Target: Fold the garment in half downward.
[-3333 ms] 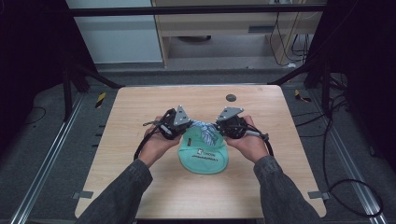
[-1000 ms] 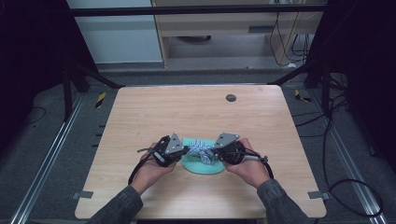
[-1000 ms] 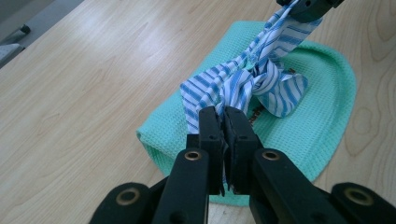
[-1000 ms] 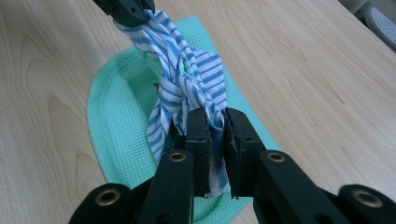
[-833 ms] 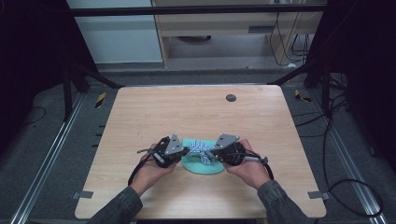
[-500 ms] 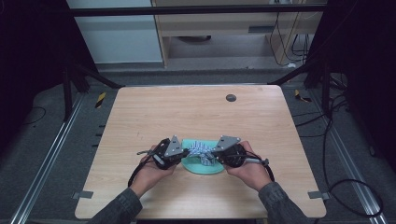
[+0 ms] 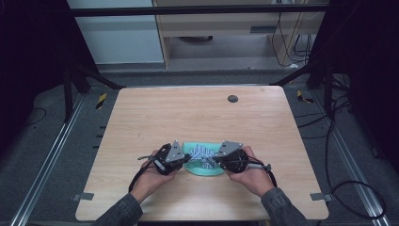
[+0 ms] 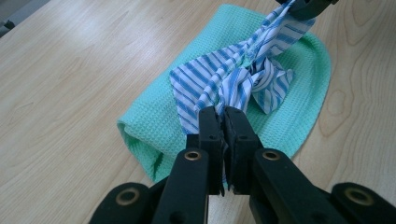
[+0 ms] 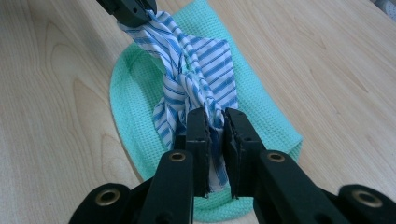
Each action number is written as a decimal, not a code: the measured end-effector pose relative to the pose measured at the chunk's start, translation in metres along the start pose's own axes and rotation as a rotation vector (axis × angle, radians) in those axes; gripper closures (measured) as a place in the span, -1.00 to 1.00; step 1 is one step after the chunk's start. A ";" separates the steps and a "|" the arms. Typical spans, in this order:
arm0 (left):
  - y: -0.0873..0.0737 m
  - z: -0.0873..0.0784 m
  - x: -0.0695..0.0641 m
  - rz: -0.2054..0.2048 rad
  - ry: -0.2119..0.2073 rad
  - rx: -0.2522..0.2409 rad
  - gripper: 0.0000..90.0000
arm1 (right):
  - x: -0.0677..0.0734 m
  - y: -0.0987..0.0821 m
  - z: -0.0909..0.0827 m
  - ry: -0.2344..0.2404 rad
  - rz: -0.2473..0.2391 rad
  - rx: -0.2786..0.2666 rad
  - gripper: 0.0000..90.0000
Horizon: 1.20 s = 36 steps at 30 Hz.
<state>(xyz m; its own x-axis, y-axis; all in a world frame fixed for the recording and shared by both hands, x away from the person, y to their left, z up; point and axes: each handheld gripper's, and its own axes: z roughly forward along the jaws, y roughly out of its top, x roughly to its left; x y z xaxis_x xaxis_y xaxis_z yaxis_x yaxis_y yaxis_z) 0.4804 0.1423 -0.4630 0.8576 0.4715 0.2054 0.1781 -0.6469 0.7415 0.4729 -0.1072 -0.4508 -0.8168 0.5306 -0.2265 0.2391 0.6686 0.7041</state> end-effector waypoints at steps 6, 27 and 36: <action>-0.003 0.000 -0.002 -0.002 0.003 -0.002 0.93 | 0.003 -0.003 0.001 0.007 0.000 0.003 0.80; -0.013 0.001 -0.013 0.013 -0.030 0.013 0.93 | 0.012 -0.012 0.002 0.027 0.003 0.014 0.83; -0.018 0.002 -0.018 0.028 -0.042 0.026 0.93 | 0.018 -0.017 0.004 0.046 -0.006 0.028 0.85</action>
<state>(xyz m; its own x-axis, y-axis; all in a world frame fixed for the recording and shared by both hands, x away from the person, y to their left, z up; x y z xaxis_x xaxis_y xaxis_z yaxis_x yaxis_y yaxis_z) 0.4628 0.1446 -0.4811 0.8819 0.4278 0.1982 0.1659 -0.6749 0.7190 0.4560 -0.1070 -0.4693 -0.8412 0.5027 -0.1991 0.2484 0.6863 0.6836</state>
